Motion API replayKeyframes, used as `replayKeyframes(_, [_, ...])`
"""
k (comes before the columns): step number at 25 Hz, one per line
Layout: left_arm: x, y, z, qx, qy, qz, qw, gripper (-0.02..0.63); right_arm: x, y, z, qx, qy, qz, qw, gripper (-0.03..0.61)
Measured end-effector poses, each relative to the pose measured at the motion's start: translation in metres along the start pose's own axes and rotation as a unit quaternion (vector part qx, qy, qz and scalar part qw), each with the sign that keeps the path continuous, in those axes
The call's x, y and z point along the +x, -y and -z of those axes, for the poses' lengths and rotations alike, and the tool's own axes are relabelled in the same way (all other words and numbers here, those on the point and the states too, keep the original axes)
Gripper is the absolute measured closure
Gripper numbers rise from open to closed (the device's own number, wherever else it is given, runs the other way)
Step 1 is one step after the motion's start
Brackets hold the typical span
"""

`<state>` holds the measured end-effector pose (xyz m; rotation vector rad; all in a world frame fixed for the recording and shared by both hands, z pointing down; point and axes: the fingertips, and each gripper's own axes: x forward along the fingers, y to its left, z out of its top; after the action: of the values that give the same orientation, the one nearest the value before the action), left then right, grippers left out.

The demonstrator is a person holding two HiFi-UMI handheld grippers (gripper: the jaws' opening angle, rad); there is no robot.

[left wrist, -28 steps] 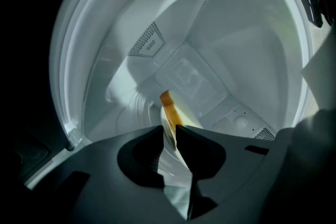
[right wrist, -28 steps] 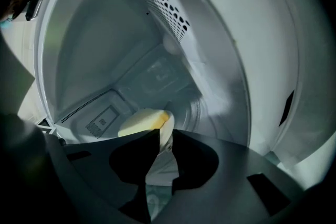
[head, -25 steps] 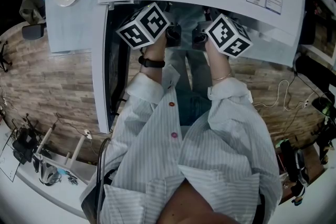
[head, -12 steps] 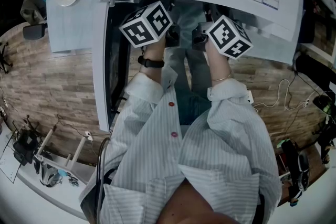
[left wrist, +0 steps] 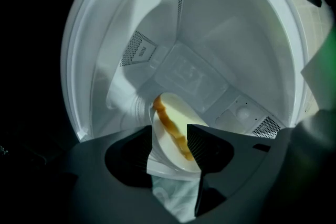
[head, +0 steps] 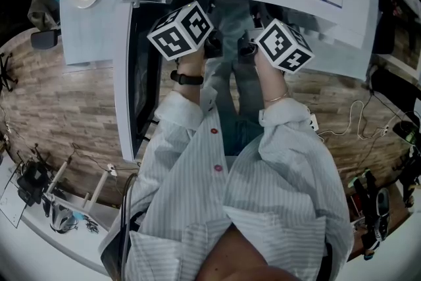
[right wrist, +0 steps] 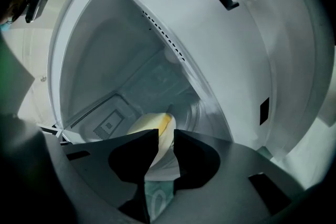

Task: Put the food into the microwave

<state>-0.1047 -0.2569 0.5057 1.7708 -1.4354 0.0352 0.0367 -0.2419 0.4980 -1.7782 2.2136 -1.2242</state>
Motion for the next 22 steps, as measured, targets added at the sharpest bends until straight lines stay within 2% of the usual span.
replayKeyframes(14, [-0.029,0.007,0.003,-0.019,0.018,0.012,0.9996,0.416,-0.008,-0.023,0.008,-0.018,-0.030,-0.046,0.998,0.488])
replayKeyframes(22, [-0.058,0.032,0.002,-0.024,0.036,0.038,0.9984,0.422,-0.028,-0.047,0.012,-0.035,-0.052,-0.098,0.993,0.488])
